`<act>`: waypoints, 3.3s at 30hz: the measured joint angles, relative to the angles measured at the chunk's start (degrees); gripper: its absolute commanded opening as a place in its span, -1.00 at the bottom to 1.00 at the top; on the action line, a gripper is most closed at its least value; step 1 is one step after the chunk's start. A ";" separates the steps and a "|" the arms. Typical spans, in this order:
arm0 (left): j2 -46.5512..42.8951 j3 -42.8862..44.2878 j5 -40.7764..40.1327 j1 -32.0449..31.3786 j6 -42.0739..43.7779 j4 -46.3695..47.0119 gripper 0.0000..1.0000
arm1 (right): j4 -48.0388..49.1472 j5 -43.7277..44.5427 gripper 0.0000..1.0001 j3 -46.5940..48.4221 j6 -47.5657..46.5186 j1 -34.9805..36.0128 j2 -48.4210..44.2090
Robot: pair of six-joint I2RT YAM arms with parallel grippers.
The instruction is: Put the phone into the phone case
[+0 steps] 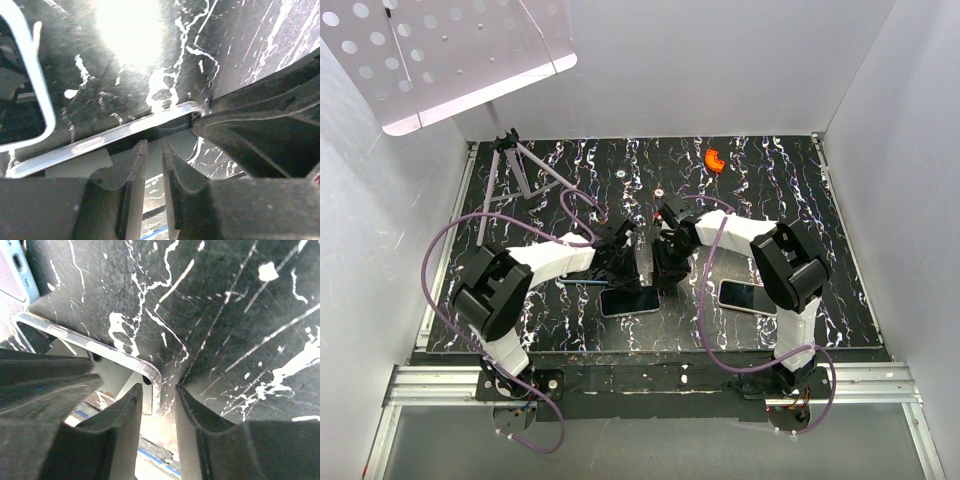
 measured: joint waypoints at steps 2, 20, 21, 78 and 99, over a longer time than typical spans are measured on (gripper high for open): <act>-2.56 -1.73 -0.17 0.59 0.92 -0.04 -0.37 | 0.13 1.18 -0.05 -0.90 -0.11 0.26 -1.36; -25.55 -17.70 2.93 15.93 4.37 -2.56 -0.04 | 2.19 -1.70 0.07 -10.03 1.57 -2.71 -8.48; -25.27 -17.90 2.56 15.91 4.59 -3.28 -0.09 | 2.14 -1.92 0.07 -10.14 1.62 -2.71 -8.41; -15.65 -13.11 -6.08 6.78 2.82 -3.50 0.05 | -10.16 19.50 0.32 1.29 -0.42 10.43 -4.94; -35.10 -18.01 -0.04 19.98 5.18 4.17 0.96 | 2.38 -0.87 0.65 -15.93 0.31 -13.75 -26.69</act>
